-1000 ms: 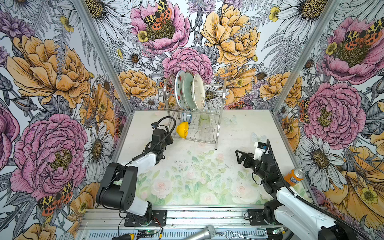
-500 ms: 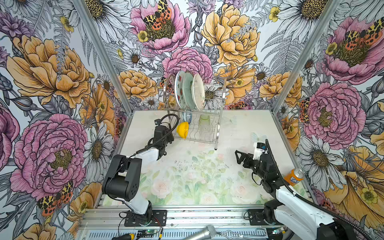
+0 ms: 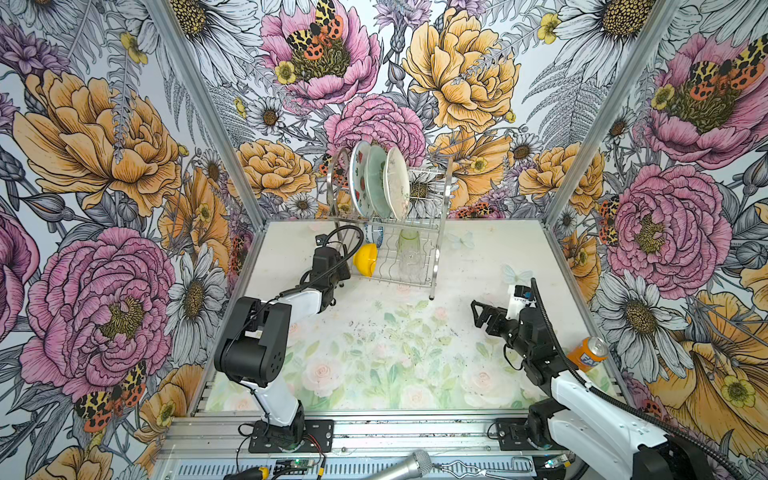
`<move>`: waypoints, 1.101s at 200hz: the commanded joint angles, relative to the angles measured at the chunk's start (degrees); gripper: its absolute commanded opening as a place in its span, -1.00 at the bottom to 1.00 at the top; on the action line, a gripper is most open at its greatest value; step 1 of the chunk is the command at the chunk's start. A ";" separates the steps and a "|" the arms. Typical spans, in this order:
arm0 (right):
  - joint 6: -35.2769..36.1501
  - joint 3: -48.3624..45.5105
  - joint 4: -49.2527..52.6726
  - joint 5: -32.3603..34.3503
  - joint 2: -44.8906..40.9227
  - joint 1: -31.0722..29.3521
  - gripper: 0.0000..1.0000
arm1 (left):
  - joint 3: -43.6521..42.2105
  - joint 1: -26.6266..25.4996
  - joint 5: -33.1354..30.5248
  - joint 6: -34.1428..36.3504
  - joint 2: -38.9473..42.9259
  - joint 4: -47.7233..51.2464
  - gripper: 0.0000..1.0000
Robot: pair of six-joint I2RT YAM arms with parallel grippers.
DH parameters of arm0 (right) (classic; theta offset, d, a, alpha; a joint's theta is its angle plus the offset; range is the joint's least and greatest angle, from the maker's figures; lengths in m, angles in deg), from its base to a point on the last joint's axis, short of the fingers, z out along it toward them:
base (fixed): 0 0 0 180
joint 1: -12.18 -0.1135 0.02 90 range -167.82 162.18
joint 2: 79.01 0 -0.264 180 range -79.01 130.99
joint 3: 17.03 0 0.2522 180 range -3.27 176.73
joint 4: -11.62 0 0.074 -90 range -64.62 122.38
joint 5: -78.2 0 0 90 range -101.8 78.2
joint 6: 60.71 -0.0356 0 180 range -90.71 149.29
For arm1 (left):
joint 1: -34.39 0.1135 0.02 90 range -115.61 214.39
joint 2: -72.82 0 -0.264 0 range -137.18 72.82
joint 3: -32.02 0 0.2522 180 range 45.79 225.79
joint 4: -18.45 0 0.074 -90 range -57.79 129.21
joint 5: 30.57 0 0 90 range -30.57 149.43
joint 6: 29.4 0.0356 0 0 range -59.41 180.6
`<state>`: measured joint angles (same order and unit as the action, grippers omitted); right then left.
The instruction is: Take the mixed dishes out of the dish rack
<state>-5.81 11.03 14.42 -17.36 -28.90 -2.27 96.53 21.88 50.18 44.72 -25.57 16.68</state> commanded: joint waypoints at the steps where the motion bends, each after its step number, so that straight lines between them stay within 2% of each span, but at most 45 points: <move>1: -0.71 1.33 -0.80 1.34 0.36 -0.57 0.99 | 0.96 0.48 1.70 1.20 -1.25 -2.67 -0.33; 29: -0.70 1.69 -0.74 1.34 0.69 -0.50 0.99 | 0.68 0.48 2.27 1.40 -2.20 -3.68 -0.39; 51: -0.68 2.01 -0.82 1.34 0.75 -0.53 0.99 | 0.37 0.48 2.28 1.98 -2.25 -3.68 -0.56; 87: -0.60 2.35 -0.88 1.60 1.22 -0.55 0.99 | -0.70 0.39 2.18 1.86 -2.07 -4.74 -0.58; 110: -0.50 2.96 -0.90 1.08 1.71 -0.48 0.99 | -1.60 -0.15 2.32 1.55 -1.19 -4.72 -0.71; 164: 0.73 3.28 -0.90 2.39 0.25 -0.50 0.98 | -3.71 -3.11 0.17 2.56 0.92 -4.77 -0.73; 220: 1.08 3.22 -0.63 1.62 -0.33 -0.48 0.98 | -2.77 -3.54 0.56 2.26 0.42 -4.69 -0.88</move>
<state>-5.32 12.72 14.44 -16.05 -28.48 -2.27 94.03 19.89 47.90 52.30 -26.20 12.27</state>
